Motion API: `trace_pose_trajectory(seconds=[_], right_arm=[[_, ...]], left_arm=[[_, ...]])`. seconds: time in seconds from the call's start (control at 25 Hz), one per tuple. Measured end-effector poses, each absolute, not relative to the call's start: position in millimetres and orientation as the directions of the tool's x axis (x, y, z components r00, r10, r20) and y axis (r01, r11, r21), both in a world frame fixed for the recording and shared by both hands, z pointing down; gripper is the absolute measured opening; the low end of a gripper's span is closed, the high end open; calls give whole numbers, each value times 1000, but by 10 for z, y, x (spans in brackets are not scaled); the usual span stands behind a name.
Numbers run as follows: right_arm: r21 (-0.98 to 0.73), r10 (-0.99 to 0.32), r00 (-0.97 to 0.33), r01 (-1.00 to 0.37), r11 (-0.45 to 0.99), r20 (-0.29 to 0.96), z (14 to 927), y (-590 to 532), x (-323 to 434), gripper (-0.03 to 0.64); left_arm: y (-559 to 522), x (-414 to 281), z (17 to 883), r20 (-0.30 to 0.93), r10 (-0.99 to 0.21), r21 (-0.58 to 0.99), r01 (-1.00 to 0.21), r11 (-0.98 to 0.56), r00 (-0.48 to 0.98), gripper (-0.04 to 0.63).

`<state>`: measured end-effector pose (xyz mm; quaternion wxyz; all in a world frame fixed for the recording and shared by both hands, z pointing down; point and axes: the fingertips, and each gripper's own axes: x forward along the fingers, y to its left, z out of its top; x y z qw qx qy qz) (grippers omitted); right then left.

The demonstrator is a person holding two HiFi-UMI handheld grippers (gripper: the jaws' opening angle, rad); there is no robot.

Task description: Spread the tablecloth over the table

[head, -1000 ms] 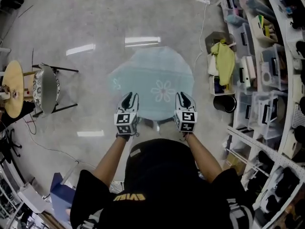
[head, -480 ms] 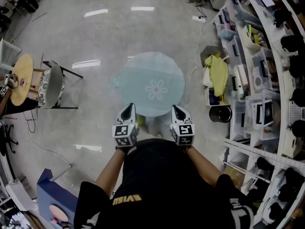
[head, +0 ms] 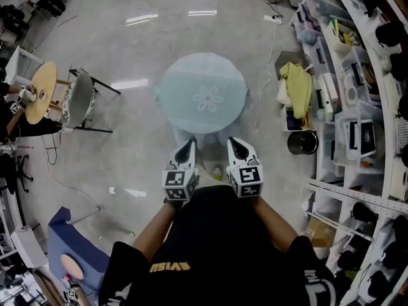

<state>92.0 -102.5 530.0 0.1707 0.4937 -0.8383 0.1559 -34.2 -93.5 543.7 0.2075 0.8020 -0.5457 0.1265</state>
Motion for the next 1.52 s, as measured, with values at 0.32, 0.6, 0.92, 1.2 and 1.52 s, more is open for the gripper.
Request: trace_pose_trajectory(seconds=[0.32, 0.6, 0.92, 1.2, 1.52], right_arm=[[-91, -784, -476, -871, 483, 399, 5173, -721, 1167, 2], [-74, -809, -468, -877, 475, 355, 5039, -789, 1310, 2], [-55, -810, -497, -861, 506, 311, 4779, -1050, 1090, 2], [-78, -814, -497, -864, 498, 301, 4707, -1164, 1087, 2], [-99, -810, -503, -862, 498, 301, 4680, -1221, 1017, 2]], left_arm=[[-679, -122, 5235, 399, -849, 119, -938, -326, 346, 18], [-715, -187, 5028, 357, -883, 82, -952, -294, 304, 17], [-901, -243, 4843, 337, -891, 55, -951, -304, 304, 17], [-1052, -271, 4700, 316, -898, 46, -951, -307, 305, 17], [-1168, -325, 4635, 316, -899, 41, -951, -306, 303, 18]])
